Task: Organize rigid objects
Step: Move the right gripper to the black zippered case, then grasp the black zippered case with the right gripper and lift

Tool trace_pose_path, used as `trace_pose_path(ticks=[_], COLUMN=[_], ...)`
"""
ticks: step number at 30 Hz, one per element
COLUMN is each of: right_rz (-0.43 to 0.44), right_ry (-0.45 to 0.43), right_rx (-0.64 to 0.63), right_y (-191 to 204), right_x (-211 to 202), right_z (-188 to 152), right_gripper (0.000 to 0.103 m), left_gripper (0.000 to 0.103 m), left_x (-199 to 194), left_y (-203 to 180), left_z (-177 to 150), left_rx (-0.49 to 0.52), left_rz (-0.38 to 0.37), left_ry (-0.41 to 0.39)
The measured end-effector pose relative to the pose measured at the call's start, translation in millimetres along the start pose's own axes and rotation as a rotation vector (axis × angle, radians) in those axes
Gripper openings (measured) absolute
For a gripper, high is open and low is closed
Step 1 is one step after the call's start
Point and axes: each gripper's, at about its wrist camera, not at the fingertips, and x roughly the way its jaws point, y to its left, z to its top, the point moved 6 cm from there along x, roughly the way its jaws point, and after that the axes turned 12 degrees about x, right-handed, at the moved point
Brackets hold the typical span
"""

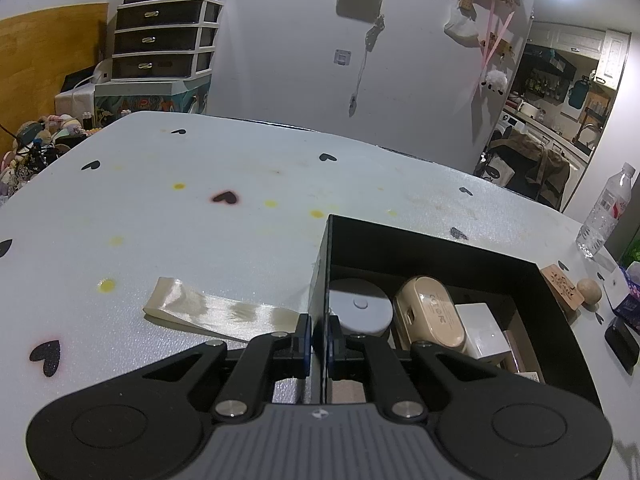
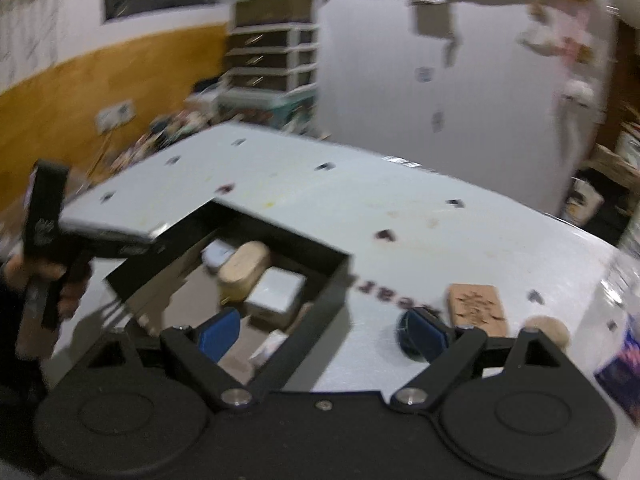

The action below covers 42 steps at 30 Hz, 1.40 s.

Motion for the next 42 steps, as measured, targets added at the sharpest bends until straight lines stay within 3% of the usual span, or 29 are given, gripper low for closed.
trace_pose_path(ticks=[9, 22, 27, 33, 42], right_rz=[-0.146, -0.481, -0.512, -0.456, -0.525], right_ry=[-0.095, -0.193, -0.177, -0.146, -0.200], right_rx=[0.214, 0.482, 0.618, 0.733, 0.766], right_y=[-52.5, -149.2, -177.2, -190.9, -214.1], right_x=[-4.4, -9.8, 0.6, 27.2, 46.8], right_z=[-23.0, -60.2, -67.5, -69.8, -54.3], right_gripper=[0.101, 0.103, 0.103, 0.103, 0.103], left_gripper=[0.008, 0.007, 0.007, 0.007, 0.007], left_x=[0.0, -1.6, -4.3, -4.3, -3.6], left_y=[0.2, -0.9, -0.6, -0.1, 0.2], left_z=[0.2, 3.8, 4.5, 4.2, 3.8], left_rx=[0.000, 0.004, 0.004, 0.006, 0.007], left_rz=[0.001, 0.004, 0.007, 0.009, 0.010], left_ry=[0.000, -0.003, -0.006, -0.005, -0.005])
